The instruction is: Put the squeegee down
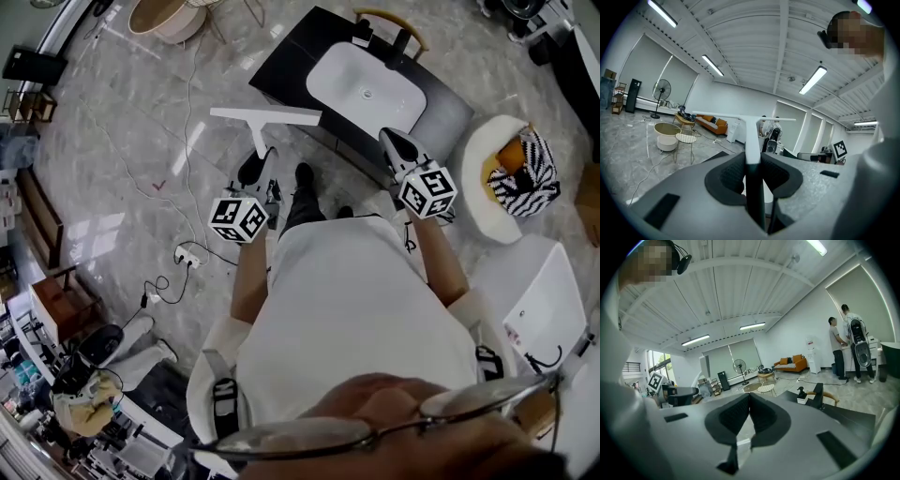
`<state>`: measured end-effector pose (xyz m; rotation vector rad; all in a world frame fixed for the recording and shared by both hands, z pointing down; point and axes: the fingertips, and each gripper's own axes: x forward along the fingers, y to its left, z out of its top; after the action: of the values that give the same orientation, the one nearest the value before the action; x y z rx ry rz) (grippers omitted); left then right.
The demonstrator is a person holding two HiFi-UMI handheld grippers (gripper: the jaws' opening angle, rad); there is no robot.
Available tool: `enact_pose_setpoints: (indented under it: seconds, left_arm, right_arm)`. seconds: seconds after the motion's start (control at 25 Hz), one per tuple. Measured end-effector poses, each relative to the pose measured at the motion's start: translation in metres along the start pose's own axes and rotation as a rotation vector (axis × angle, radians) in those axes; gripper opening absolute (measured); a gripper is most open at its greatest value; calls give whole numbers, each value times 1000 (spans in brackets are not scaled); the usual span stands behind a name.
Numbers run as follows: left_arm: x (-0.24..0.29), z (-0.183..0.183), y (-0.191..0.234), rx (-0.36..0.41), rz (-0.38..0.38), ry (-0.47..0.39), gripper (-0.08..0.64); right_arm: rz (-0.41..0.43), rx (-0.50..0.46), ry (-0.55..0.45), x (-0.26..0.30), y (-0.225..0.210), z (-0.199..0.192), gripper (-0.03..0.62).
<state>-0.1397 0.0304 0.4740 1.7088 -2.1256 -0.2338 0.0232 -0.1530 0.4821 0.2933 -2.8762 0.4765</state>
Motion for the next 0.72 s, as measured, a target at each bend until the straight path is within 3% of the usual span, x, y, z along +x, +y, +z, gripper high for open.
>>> enact_pose_setpoints:
  seconds: [0.72]
  left_arm:
    - [127, 47, 124, 35, -146, 133, 94]
  right_arm:
    - [-165, 16, 38, 126, -23, 25, 6]
